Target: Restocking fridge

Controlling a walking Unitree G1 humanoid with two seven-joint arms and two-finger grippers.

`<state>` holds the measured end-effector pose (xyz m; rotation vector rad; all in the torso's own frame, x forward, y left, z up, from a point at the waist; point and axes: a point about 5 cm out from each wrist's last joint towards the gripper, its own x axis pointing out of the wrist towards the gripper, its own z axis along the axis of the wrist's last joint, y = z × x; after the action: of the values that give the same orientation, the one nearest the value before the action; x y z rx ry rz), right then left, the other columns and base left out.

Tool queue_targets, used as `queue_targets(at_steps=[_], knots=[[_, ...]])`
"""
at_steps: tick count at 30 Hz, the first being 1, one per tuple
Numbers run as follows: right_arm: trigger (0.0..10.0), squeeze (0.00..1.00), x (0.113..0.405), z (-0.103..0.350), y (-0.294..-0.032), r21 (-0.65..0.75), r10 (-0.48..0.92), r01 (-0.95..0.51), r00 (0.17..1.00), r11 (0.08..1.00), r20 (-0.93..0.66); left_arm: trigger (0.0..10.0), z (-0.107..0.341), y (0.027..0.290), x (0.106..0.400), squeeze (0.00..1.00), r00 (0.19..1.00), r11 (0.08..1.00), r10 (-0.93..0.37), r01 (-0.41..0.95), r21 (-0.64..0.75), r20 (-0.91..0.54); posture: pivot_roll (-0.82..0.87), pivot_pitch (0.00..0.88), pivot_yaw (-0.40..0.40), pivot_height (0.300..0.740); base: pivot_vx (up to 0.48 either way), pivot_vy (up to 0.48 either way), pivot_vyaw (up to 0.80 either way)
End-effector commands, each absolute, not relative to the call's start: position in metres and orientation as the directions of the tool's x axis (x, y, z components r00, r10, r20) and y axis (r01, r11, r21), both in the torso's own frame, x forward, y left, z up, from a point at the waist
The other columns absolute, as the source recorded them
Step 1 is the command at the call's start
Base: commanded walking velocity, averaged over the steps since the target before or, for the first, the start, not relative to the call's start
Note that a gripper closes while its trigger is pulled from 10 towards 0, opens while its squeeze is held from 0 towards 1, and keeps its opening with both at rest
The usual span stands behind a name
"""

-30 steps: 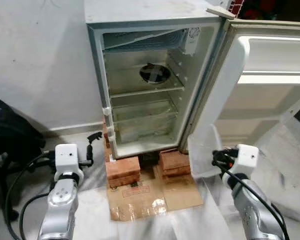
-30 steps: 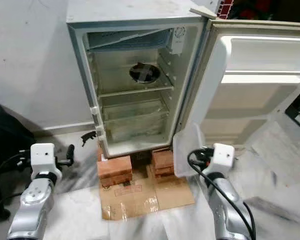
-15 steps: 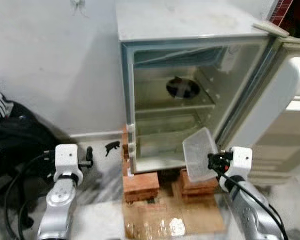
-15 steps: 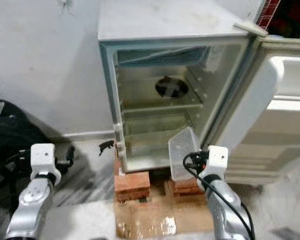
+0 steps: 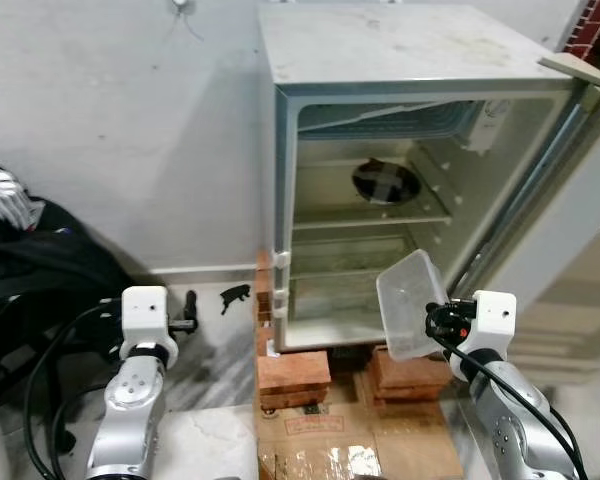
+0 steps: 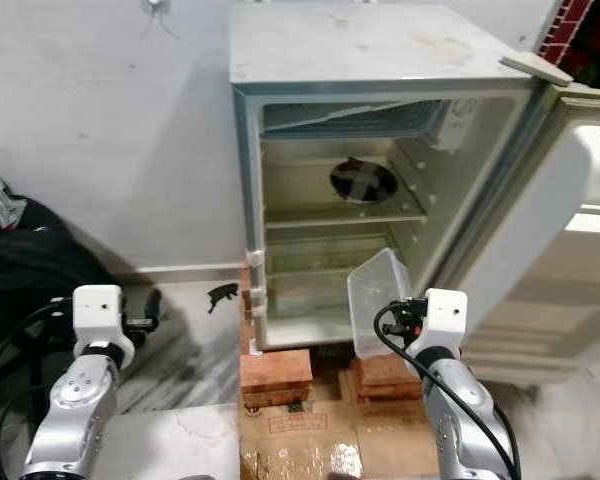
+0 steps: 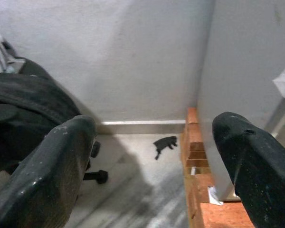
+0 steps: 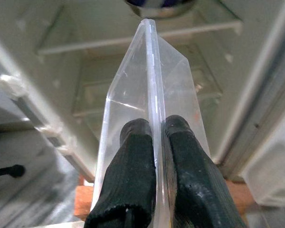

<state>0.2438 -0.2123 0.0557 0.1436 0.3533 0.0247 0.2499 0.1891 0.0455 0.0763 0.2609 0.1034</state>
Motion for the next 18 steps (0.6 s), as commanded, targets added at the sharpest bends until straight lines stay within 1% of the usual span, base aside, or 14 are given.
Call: queue_targets(at_steps=[1,5,12,18], knots=[[10.0,0.00,0.2464,0.0609,-0.2151,0.138,0.046,-0.001,0.945,0.990,-0.323,10.0,0.0475,0.1884,0.2522,0.00,0.964,0.991,0.112,-0.091,0.094,-0.243,-0.06,0.000,-0.009,0.740,0.322,-0.352,0.00],[10.0,0.00,0.2467,0.0609,-0.2149,0.139,0.049,-0.004,0.946,0.990,-0.322,10.0,0.0475,0.1878,0.2528,0.00,0.964,0.991,0.112,-0.091,0.096,-0.242,-0.06,0.000,-0.010,0.740,0.298,-0.374,0.00],[10.0,0.00,0.2467,0.0604,-0.2147,0.158,0.057,-0.006,0.944,0.987,-0.325,10.0,0.0487,0.1880,0.2525,0.00,0.965,0.989,0.129,-0.109,0.096,-0.229,-0.06,0.000,-0.013,0.740,0.000,0.000,0.00],[10.0,0.00,0.2442,0.0607,-0.2053,0.187,0.137,-0.079,0.936,0.979,-0.325,10.0,0.0487,0.1904,0.2515,0.00,0.959,0.983,0.167,-0.145,0.109,-0.228,-0.06,0.000,-0.015,0.740,0.000,0.000,0.00]])
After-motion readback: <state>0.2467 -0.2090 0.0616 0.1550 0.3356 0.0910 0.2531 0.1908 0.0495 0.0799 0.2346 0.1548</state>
